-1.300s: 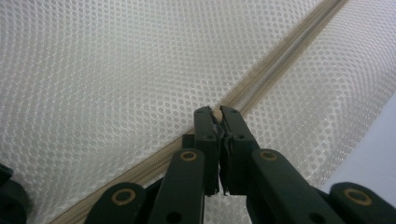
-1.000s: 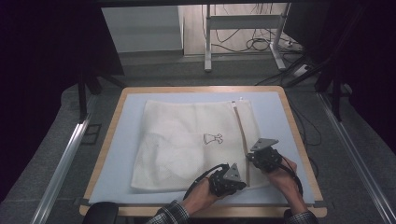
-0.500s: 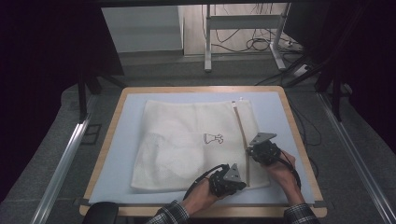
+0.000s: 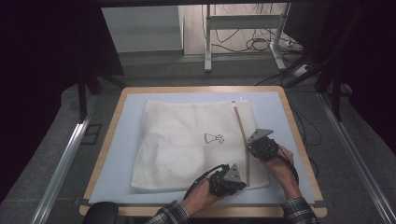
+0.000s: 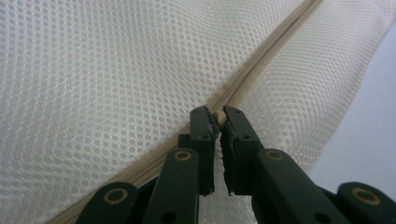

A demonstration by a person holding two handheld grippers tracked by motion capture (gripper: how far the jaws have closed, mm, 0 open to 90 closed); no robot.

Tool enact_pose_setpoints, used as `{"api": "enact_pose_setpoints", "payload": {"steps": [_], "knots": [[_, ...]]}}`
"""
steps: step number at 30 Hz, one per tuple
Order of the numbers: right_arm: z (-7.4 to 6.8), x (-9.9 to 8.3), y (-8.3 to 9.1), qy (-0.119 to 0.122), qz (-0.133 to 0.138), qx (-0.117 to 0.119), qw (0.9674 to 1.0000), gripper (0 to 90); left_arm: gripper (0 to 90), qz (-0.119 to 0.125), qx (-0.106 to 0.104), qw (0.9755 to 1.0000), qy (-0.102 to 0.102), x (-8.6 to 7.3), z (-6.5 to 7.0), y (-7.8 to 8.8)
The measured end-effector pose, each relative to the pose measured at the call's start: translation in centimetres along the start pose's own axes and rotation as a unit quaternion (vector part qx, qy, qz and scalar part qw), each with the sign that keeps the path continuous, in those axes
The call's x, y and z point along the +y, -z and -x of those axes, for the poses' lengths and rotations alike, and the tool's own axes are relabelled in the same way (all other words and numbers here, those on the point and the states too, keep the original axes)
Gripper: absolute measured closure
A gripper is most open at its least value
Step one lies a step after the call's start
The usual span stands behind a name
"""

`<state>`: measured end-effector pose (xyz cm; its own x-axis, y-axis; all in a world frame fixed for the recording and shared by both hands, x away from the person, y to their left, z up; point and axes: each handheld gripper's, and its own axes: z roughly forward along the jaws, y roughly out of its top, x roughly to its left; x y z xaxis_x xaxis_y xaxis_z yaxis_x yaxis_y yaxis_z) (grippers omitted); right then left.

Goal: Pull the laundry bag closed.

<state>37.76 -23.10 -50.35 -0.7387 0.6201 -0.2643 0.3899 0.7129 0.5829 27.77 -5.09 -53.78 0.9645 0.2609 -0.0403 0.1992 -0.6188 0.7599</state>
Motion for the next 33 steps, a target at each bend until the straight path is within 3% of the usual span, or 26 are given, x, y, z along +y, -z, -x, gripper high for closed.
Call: {"api": "enact_pose_setpoints", "payload": {"steps": [33], "knots": [[1.8, 1.7, -2.2, 0.012, -0.007, -0.02, 0.9997, 82.3, 90.0, 0.0, 0.009, 0.9999, -0.01, 0.0, 0.2, 0.0]]}}
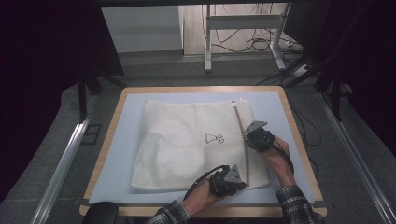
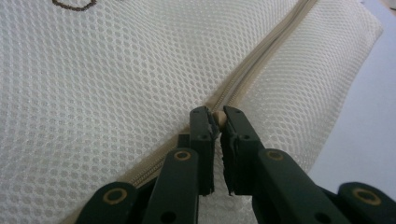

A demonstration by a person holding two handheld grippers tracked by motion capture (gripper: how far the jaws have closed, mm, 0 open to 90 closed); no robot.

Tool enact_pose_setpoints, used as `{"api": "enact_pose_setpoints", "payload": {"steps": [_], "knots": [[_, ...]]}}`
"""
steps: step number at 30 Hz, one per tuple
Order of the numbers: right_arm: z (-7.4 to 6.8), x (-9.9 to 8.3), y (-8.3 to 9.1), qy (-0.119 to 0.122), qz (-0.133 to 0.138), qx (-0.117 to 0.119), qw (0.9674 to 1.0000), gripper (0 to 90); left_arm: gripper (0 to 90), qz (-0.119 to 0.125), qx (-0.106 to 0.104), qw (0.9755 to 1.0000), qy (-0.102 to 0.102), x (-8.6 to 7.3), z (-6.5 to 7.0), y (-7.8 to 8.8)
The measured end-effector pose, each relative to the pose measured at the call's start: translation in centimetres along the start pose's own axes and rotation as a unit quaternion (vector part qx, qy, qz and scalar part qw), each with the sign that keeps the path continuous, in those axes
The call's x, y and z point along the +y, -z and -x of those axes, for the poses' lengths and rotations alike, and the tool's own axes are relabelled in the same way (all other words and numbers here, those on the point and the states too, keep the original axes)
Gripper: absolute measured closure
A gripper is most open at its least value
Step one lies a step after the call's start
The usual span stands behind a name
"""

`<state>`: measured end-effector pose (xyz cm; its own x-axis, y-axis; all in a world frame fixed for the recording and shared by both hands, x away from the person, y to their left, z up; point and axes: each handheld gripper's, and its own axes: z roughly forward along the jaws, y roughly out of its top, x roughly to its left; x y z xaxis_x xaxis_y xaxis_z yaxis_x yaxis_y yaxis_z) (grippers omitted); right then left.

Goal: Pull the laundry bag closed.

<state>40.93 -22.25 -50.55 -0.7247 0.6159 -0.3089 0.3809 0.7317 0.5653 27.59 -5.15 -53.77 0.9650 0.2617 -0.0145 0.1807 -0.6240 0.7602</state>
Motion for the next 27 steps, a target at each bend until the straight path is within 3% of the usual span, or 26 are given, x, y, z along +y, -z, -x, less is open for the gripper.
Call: {"api": "enact_pose_setpoints", "payload": {"steps": [18, 27], "knots": [[1.1, 1.0, -1.2, 0.007, -0.001, -0.017, 0.9998, 81.9, 90.0, 0.003, -0.002, 1.0, 0.008, 0.0, 0.0, 0.0], [1.9, 1.5, -2.0, 0.005, 0.0, -0.014, 0.9999, 81.9, 90.0, 0.003, -0.002, 1.0, 0.009, 0.0, 0.0, 0.0]]}}
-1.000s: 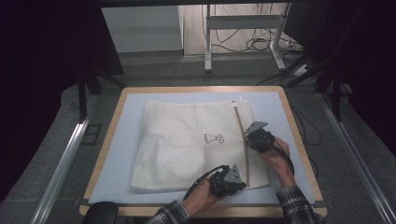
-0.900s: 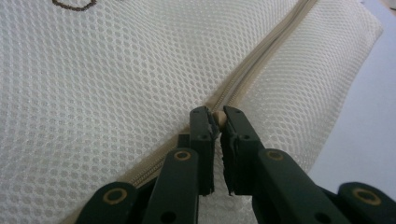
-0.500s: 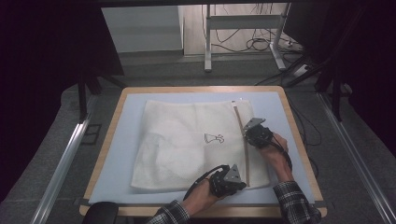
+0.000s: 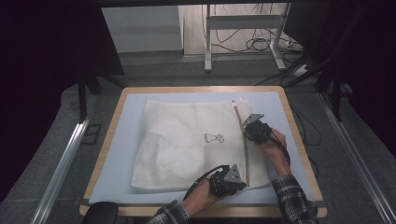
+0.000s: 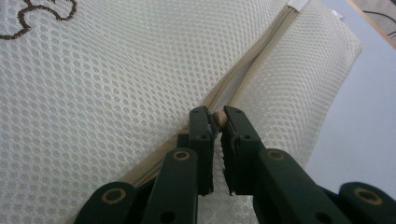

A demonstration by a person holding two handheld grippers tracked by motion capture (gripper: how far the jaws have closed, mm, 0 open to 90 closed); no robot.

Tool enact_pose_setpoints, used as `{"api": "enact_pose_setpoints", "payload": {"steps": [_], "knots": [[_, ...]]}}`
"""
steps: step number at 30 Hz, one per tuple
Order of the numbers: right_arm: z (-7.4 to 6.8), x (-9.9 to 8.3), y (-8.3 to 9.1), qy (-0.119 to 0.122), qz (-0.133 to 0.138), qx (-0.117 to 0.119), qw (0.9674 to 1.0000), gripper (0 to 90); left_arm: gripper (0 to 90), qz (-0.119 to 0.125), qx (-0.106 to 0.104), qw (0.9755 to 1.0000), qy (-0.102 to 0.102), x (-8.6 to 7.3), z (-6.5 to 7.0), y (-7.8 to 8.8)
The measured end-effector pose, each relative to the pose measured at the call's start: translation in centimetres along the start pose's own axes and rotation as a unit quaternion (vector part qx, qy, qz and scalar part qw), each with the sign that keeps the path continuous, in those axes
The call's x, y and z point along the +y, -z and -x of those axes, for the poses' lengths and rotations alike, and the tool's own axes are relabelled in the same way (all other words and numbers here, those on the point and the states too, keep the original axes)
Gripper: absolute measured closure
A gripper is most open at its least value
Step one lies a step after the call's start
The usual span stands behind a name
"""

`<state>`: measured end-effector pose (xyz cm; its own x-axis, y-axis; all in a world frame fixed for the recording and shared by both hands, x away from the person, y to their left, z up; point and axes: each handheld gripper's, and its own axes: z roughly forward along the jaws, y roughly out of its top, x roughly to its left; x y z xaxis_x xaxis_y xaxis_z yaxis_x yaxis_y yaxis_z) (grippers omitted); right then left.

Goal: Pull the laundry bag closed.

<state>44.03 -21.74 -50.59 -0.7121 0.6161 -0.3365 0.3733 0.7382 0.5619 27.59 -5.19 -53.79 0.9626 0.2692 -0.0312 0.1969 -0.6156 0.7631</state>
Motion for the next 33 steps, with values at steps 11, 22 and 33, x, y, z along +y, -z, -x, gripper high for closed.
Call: {"api": "enact_pose_setpoints", "payload": {"steps": [11, 22, 33], "knots": [[0.8, 0.6, -0.9, -0.003, 0.003, -0.007, 1.0, 81.5, 90.0, 0.0, -0.002, 1.0, 0.001, 0.0, -0.1, 0.0], [1.7, 1.3, -2.1, -0.005, 0.005, -0.017, 0.9998, 81.1, 90.0, 0.0, -0.003, 1.0, 0.001, 0.0, -0.1, 0.0], [2.4, 1.9, -3.0, -0.011, 0.004, -0.025, 0.9996, 81.0, 90.0, 0.0, -0.003, 1.0, 0.002, 0.0, -0.1, 0.0]]}}
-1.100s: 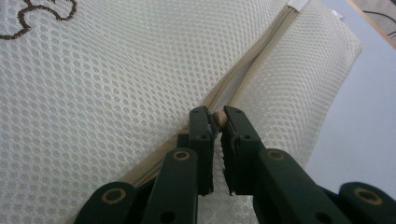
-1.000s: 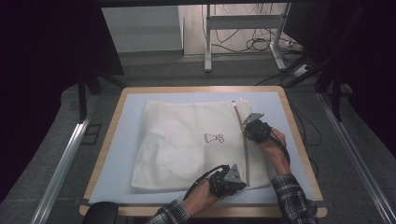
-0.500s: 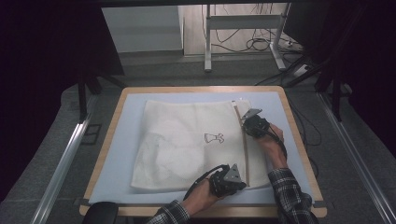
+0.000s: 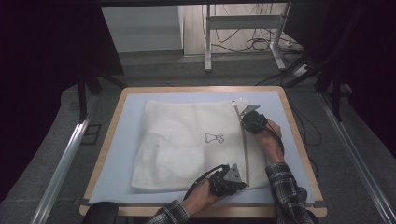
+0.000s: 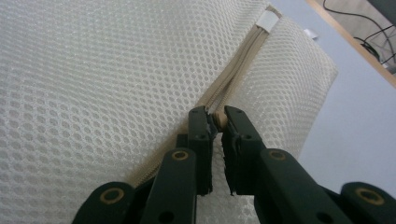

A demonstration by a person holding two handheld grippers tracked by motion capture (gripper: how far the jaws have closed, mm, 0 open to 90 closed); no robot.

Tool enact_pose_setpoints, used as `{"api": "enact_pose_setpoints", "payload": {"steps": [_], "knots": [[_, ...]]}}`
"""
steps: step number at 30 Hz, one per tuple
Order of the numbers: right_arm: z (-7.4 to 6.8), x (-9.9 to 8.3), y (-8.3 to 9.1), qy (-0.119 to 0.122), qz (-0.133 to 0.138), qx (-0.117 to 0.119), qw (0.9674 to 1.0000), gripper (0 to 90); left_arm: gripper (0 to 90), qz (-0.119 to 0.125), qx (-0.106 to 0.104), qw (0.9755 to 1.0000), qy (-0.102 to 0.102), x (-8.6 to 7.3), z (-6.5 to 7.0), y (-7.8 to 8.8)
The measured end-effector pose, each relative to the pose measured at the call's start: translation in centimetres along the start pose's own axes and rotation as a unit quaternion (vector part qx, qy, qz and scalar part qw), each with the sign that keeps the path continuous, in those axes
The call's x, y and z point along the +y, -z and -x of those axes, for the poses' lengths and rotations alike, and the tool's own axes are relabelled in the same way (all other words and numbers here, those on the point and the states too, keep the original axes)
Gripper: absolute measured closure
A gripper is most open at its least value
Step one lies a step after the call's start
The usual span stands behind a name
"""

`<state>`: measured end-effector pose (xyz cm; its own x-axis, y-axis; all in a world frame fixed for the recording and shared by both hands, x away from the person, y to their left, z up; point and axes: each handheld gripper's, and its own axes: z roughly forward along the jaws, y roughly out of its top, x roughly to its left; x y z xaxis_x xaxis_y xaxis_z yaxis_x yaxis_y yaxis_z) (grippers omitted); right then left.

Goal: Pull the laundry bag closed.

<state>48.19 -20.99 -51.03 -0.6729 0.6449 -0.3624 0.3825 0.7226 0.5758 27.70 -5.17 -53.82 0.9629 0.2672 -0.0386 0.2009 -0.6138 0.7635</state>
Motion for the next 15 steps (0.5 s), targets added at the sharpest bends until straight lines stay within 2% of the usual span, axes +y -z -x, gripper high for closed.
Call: {"api": "enact_pose_setpoints", "payload": {"steps": [15], "knots": [[1.0, 0.9, -1.2, -0.007, 0.0, 0.0, 1.0, 80.8, 90.0, 0.0, -0.001, 1.0, 0.003, 0.0, 0.0, 0.0]]}}
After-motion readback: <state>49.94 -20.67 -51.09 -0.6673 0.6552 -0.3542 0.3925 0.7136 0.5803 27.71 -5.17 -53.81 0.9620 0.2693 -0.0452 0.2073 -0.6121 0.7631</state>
